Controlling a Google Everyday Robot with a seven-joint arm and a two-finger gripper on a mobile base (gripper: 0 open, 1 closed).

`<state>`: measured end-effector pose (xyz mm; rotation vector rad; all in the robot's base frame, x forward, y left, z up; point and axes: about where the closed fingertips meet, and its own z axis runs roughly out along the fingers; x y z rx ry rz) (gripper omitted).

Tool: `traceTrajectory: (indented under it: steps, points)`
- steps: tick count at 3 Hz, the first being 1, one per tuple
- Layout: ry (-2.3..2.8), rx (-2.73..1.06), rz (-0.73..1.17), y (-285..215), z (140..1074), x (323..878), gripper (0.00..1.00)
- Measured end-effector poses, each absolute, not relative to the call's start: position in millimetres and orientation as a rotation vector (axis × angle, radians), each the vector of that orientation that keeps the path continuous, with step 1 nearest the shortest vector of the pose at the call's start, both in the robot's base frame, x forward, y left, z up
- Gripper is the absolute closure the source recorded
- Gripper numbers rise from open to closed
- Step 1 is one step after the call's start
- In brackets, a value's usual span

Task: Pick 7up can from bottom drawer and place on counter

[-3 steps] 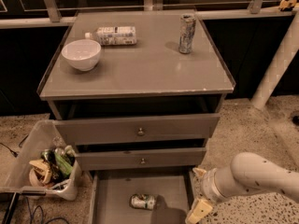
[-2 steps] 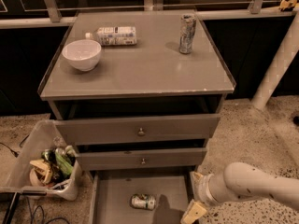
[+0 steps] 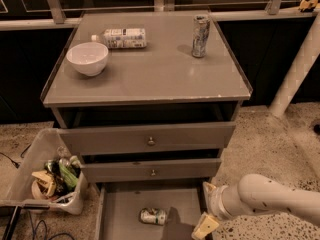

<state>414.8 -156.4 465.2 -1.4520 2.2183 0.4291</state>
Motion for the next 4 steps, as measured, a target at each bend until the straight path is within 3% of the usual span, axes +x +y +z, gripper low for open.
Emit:
traceTrajectory:
  steps: [4]
  points:
    - [1.986, -1.428, 0.570, -80, 301, 460, 0.00]
